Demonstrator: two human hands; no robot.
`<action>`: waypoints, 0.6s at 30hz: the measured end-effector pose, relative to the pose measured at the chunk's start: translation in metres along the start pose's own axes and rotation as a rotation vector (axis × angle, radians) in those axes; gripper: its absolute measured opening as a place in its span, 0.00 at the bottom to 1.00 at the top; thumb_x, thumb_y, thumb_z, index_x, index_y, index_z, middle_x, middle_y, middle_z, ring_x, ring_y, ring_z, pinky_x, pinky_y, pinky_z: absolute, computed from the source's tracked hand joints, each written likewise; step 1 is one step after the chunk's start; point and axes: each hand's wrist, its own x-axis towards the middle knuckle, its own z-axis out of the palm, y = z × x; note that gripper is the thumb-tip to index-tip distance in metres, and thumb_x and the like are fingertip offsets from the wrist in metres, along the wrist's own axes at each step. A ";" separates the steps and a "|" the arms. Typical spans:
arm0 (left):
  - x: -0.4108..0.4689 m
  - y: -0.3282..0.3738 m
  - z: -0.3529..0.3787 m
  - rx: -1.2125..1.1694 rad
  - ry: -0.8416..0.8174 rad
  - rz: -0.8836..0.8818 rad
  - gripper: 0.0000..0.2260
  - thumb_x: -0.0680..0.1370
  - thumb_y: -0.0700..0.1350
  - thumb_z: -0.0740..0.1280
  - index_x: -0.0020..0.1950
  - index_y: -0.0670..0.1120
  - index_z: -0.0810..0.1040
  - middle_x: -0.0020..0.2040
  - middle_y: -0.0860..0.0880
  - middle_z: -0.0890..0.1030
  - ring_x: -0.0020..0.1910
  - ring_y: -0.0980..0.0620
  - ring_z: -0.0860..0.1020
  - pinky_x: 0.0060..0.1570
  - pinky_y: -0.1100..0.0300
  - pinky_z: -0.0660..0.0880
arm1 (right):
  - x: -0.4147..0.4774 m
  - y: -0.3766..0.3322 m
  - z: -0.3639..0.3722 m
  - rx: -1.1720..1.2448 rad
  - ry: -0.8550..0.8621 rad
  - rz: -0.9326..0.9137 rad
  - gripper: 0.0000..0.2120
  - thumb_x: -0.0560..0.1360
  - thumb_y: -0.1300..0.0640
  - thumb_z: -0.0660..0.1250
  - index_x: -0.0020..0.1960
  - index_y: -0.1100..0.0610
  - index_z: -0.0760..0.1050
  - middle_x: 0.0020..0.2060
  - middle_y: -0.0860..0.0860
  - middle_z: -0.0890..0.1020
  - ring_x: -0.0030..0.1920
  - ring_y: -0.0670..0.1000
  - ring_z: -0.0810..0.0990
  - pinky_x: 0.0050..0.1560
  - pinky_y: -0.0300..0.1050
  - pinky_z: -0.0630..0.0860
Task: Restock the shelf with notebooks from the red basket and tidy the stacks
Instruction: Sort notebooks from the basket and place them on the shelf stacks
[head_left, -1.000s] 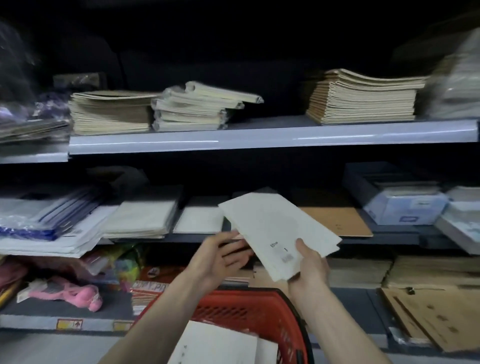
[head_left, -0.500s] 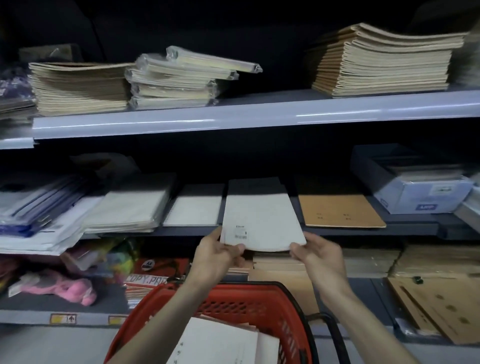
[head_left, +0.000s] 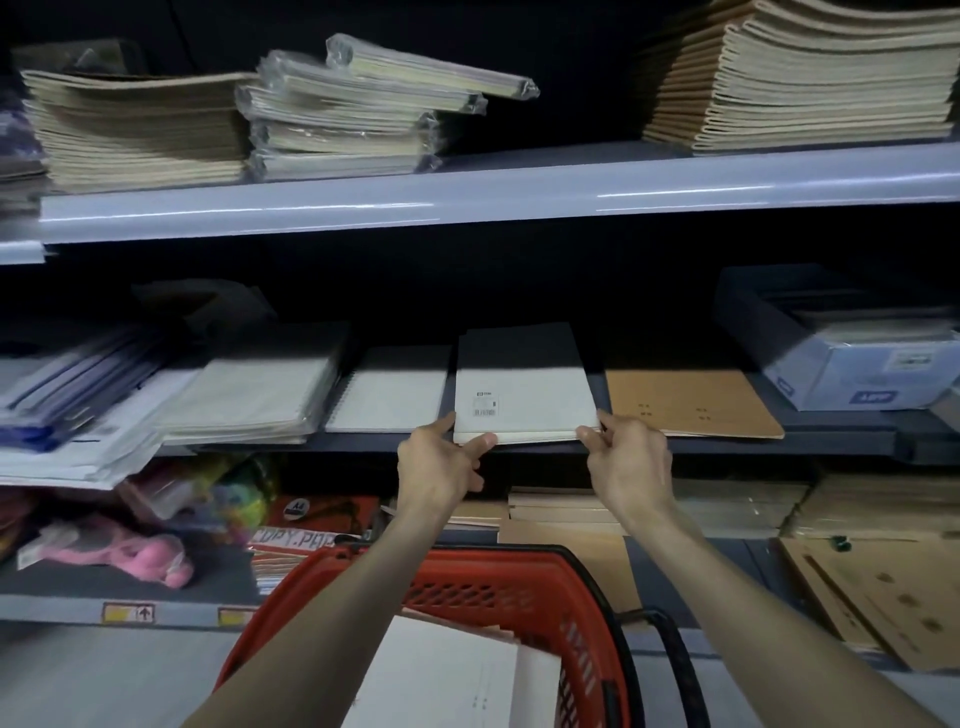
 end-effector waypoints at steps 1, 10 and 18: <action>0.000 -0.001 -0.002 0.013 0.003 0.011 0.33 0.76 0.50 0.77 0.77 0.43 0.70 0.37 0.47 0.87 0.30 0.52 0.86 0.39 0.59 0.84 | -0.003 -0.001 -0.001 0.011 -0.009 0.007 0.22 0.83 0.51 0.67 0.73 0.60 0.75 0.59 0.55 0.85 0.59 0.57 0.83 0.60 0.50 0.79; -0.028 -0.026 -0.053 0.149 -0.032 0.093 0.07 0.78 0.50 0.75 0.51 0.47 0.85 0.36 0.51 0.87 0.30 0.52 0.85 0.35 0.56 0.84 | -0.050 -0.026 -0.007 -0.148 -0.107 -0.076 0.15 0.82 0.43 0.61 0.65 0.47 0.75 0.56 0.46 0.83 0.56 0.55 0.82 0.51 0.50 0.77; -0.035 -0.158 -0.102 0.404 -0.223 -0.221 0.10 0.78 0.44 0.72 0.38 0.43 0.85 0.36 0.43 0.85 0.30 0.49 0.82 0.33 0.60 0.77 | -0.121 0.005 0.054 -0.257 -0.707 0.218 0.13 0.76 0.49 0.63 0.35 0.52 0.75 0.33 0.48 0.79 0.37 0.51 0.79 0.35 0.43 0.72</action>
